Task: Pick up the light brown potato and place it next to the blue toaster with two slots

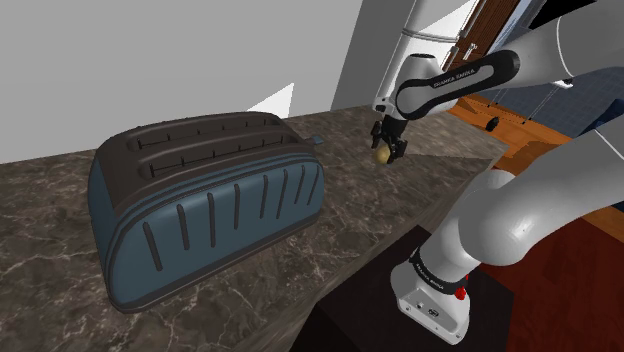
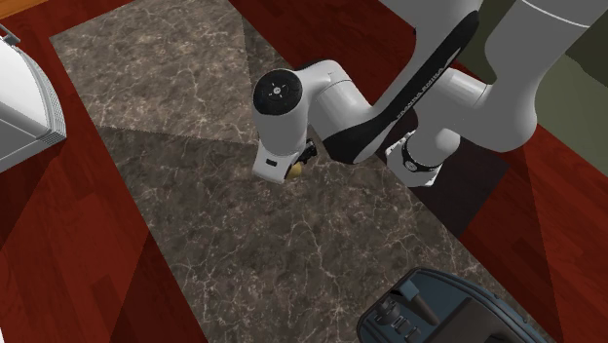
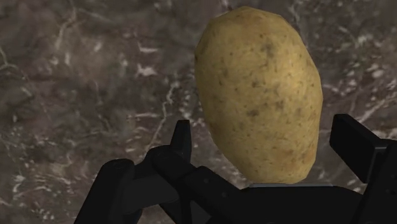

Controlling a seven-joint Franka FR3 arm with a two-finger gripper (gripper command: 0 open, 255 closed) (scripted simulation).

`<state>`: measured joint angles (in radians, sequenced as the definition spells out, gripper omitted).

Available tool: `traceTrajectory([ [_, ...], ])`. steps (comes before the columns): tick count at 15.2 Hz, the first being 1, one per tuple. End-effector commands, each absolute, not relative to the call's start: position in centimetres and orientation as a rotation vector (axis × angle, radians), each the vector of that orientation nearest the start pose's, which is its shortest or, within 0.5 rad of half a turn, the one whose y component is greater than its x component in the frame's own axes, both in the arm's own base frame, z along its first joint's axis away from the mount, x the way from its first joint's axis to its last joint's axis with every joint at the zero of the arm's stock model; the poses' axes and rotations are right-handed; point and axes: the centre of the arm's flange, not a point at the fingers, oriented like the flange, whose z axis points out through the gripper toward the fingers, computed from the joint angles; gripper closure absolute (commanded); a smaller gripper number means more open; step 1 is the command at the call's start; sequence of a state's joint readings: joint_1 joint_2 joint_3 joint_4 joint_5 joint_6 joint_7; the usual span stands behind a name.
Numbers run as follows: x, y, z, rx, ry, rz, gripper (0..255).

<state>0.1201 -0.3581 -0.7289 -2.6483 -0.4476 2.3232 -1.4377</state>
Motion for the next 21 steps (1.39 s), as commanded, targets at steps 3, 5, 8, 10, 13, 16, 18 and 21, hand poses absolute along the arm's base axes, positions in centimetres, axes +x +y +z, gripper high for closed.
traceTrajectory([
  [3,33.5,-22.6,32.7,-2.637,-1.763,0.126,0],
  [5,33.5,-22.6,32.7,-2.637,-1.763,0.126,255],
  [8,33.5,-22.6,32.7,-2.637,-1.763,0.126,255],
  [10,33.5,-22.5,32.7,-2.637,-1.763,0.126,255],
  [13,33.5,-22.5,32.7,-2.637,-1.763,0.126,255],
  [16,33.5,-22.6,33.8,-2.637,-1.763,0.126,255],
  [18,33.5,-22.6,34.8,-2.637,-1.763,0.126,255],
  [21,33.5,-22.6,36.4,-2.637,-1.763,0.126,255],
])
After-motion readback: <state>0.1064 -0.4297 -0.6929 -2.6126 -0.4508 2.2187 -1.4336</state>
